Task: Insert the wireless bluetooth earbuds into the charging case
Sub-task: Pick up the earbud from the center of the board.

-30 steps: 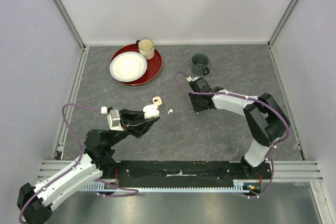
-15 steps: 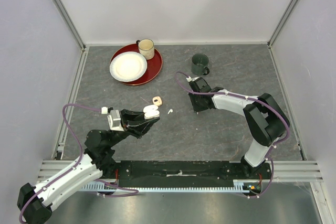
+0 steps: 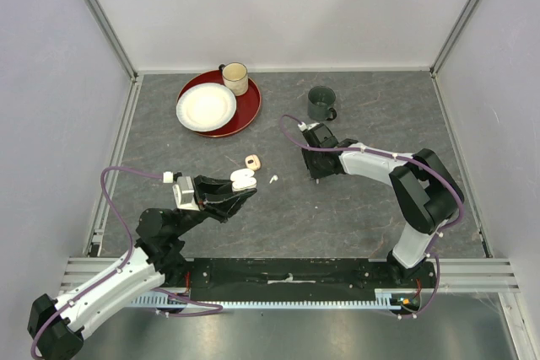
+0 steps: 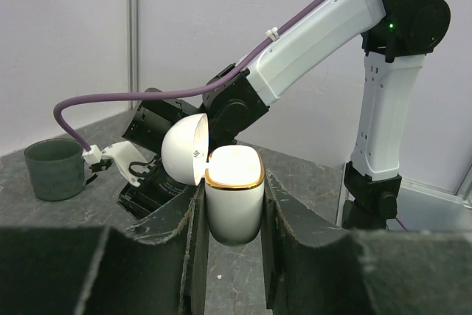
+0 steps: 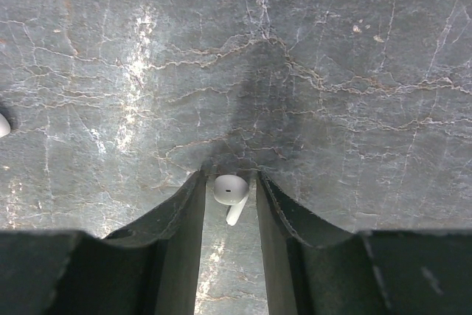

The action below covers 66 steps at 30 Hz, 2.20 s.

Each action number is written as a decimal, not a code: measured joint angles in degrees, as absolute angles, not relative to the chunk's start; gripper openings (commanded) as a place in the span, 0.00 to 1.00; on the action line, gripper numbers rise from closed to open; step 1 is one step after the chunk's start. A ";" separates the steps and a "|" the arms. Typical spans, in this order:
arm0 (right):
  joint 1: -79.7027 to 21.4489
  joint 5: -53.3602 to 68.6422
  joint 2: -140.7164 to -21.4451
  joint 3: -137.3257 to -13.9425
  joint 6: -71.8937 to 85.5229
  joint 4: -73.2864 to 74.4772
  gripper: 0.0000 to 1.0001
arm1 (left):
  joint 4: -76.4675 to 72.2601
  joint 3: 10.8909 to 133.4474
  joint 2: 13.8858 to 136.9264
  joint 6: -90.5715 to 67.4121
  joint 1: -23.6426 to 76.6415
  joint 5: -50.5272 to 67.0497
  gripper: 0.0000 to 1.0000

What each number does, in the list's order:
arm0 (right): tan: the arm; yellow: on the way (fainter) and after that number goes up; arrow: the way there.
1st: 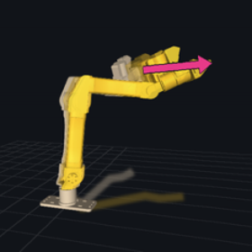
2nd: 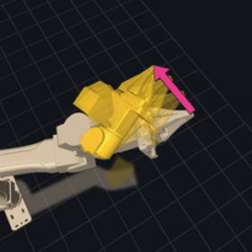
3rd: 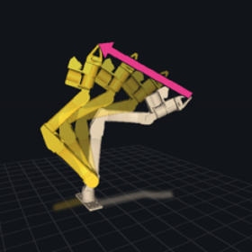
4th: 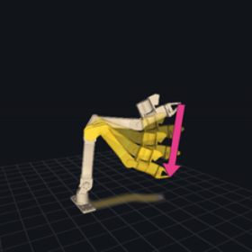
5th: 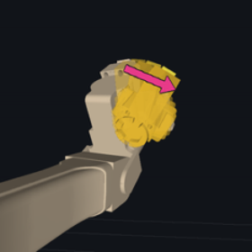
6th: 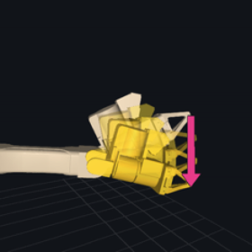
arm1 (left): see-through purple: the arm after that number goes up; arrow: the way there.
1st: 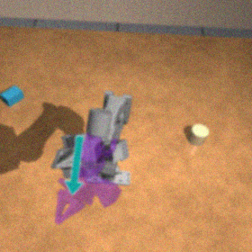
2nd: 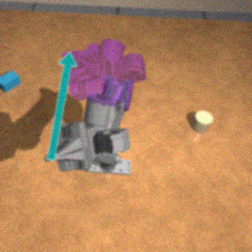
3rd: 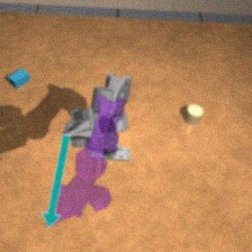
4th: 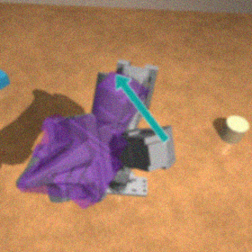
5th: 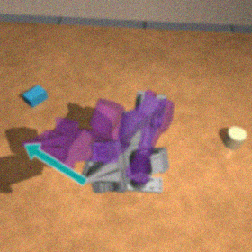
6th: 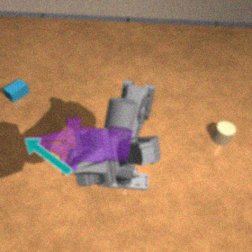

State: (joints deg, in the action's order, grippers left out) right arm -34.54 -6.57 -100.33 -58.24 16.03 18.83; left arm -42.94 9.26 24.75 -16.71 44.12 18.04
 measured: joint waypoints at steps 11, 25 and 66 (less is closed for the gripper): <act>-34.79 -6.55 -100.33 -58.24 15.20 18.90 0.38 | -42.96 9.26 24.80 -16.86 44.12 18.04 0.02; -35.62 -6.96 -100.51 -58.35 13.87 18.68 0.34 | -42.96 9.26 25.34 -17.12 44.12 18.04 0.02; -35.77 -7.25 -100.55 -58.46 14.04 18.85 0.42 | -42.96 9.26 25.36 -17.15 44.12 18.04 0.02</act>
